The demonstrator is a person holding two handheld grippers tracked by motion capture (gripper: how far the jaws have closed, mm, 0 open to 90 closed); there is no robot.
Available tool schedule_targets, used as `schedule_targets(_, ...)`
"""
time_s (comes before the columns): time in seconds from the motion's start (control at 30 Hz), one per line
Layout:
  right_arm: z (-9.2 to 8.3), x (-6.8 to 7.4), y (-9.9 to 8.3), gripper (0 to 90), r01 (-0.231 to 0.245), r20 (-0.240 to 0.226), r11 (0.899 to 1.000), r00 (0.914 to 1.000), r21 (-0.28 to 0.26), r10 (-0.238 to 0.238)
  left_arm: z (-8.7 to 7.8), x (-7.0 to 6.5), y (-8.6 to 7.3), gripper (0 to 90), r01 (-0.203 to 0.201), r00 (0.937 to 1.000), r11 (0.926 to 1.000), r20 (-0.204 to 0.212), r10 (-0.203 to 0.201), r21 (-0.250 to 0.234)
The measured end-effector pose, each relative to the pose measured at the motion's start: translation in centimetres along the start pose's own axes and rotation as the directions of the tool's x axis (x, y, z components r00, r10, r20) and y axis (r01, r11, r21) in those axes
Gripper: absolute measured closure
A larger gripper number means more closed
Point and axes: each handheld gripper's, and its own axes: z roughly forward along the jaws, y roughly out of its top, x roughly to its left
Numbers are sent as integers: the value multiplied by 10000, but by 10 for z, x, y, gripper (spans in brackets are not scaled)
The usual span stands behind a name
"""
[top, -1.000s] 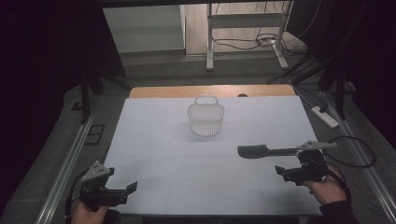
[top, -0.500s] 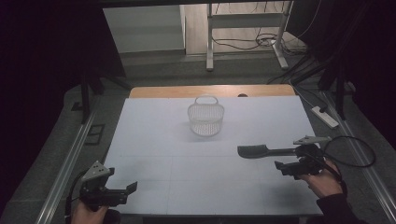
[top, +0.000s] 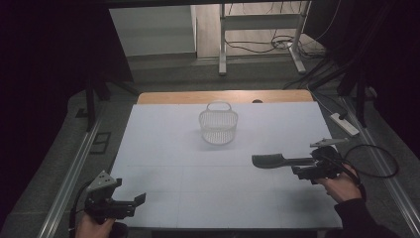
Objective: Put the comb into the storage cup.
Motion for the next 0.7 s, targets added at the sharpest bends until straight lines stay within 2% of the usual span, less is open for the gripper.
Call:
schedule_targets(0.2,5,-5,9,0,-299,115,9994,9995,167,297,0,0,0,0,5,10000,10000,18,-5,25)
schedule_targets(0.33,10,-5,14,0,-335,165,9986,9993,414,328,1,0,0,0,-11,10000,10000,20,11,61)
schedule_targets(0.6,15,-11,20,0,-565,53,9970,9984,526,563,1,0,1,0,-12,10000,10000,34,12,75)
schedule_targets(0.7,18,-13,23,0,-579,151,9962,9983,650,571,1,0,1,0,-26,10000,10000,36,26,83)
